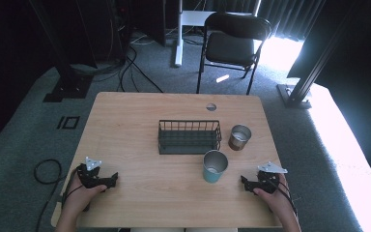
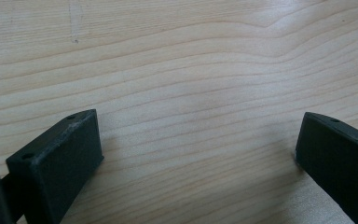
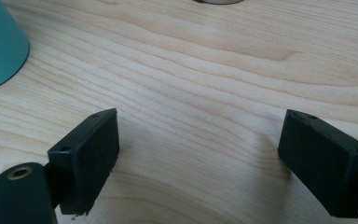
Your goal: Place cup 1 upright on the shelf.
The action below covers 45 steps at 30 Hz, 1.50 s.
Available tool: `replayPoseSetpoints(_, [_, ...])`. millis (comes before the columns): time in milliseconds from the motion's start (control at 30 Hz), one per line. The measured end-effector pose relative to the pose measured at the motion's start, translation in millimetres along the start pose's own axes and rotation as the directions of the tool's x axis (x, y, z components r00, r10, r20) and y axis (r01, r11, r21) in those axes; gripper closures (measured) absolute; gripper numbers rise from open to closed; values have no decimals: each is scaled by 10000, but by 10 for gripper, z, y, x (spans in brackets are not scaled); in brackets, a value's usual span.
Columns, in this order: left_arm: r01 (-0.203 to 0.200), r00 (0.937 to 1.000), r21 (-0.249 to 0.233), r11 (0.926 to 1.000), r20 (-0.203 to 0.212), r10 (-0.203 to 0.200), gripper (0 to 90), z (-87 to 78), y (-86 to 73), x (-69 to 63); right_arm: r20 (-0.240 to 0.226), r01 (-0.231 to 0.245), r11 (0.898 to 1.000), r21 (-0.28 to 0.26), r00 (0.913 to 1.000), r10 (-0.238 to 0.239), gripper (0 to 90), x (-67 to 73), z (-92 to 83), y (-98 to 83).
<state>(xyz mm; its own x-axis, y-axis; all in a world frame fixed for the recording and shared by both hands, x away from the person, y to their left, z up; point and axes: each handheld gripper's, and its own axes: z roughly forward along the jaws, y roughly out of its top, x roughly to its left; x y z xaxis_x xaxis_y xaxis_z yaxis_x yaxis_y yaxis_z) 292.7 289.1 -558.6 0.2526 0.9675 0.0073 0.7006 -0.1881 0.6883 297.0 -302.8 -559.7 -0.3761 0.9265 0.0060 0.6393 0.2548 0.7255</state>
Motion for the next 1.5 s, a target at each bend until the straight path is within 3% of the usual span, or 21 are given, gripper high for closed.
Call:
replayPoseSetpoints(300, [172,9997,21,9998,-146,-172,12,6,8,-12,0,0,10000,0,10000,0,121,0,0,0])
replayPoseSetpoints(467, [-281,9991,-11,9996,315,281,13,1,7,-23,-4,-3,10000,2,10000,3,121,-1,0,1])
replayPoseSetpoints(500, [-648,9959,-18,9979,634,648,13,0,6,-51,-4,-3,10000,2,10000,3,121,0,0,1])
replayPoseSetpoints(700, [-1110,9897,-88,9938,895,1114,13,10,18,-169,-4,-2,10000,2,10000,2,121,0,0,1])
replayPoseSetpoints(800, [-1388,9809,-348,9897,1327,1422,13,0,51,-282,-3,0,10000,4,10000,0,121,0,0,1])
replayPoseSetpoints(900, [-1515,9769,-509,9871,1448,1574,13,-7,73,-340,-3,-4,10000,6,10000,4,121,0,0,1])
replayPoseSetpoints(1033, [-1742,9658,-832,9812,1799,1867,13,-21,126,-463,-1,-1,10000,5,10000,1,121,0,0,1])
replayPoseSetpoints(1200, [-2232,9480,-1119,9683,2063,2424,13,-37,174,-601,-3,-2,10000,5,10000,2,121,0,0,1])
replayPoseSetpoints(1500, [-2652,9254,-1352,9547,2424,2914,13,-20,260,-789,1,-3,10000,6,10000,3,121,0,0,1])
